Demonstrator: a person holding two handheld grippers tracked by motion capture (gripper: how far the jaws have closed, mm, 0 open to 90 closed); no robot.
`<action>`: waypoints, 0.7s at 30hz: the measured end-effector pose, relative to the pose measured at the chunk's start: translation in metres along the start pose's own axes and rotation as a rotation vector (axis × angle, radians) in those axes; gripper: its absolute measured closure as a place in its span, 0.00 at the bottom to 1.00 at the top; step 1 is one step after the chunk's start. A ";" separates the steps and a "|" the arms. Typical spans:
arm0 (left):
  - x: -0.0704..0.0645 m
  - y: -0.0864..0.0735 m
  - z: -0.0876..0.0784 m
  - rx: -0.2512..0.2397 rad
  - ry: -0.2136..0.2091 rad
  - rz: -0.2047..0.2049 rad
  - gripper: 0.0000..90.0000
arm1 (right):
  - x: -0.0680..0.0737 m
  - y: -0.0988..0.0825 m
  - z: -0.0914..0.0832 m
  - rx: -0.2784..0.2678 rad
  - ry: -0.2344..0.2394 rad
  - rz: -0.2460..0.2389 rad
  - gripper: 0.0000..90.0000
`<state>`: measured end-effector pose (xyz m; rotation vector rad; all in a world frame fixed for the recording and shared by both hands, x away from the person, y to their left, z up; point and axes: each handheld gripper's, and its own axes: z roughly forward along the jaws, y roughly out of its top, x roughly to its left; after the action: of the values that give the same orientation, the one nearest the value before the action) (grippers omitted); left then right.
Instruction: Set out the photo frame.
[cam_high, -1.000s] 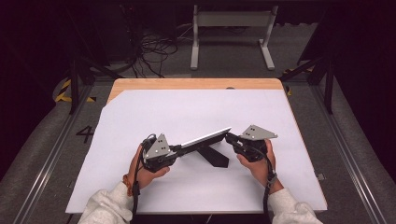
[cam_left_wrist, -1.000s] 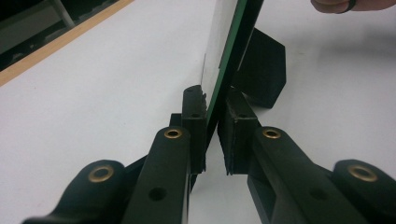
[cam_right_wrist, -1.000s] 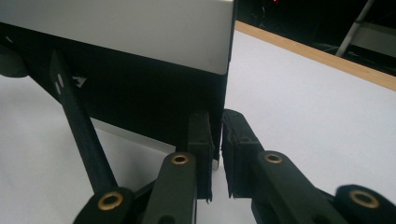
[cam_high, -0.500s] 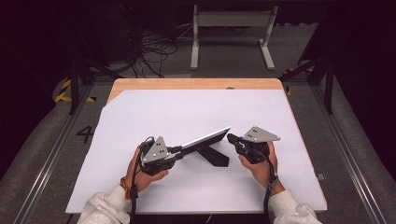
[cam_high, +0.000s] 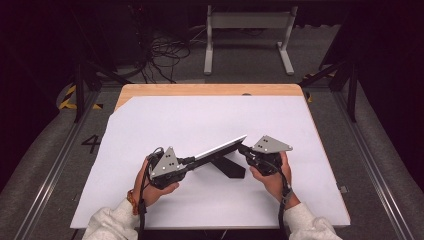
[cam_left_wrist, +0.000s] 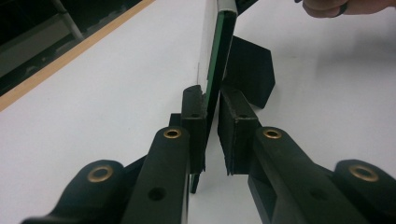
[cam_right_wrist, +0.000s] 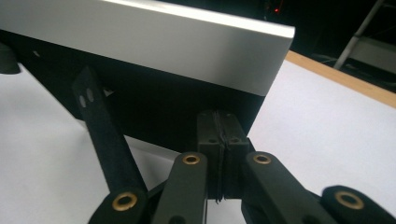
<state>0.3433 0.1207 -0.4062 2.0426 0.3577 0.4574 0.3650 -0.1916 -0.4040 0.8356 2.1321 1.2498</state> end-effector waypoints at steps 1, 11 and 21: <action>-0.001 0.000 0.000 0.001 -0.001 0.000 0.90 | 0.000 0.000 0.001 -0.003 -0.005 0.001 1.00; -0.007 0.003 0.001 0.003 -0.031 0.012 0.91 | 0.003 0.002 0.011 -0.001 -0.001 -0.001 0.97; -0.013 0.004 0.002 0.001 -0.050 0.020 0.90 | 0.010 0.006 0.019 -0.003 0.009 -0.009 0.97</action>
<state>0.3324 0.1117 -0.4055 2.0564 0.3079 0.4176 0.3730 -0.1709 -0.4084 0.8201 2.1380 1.2539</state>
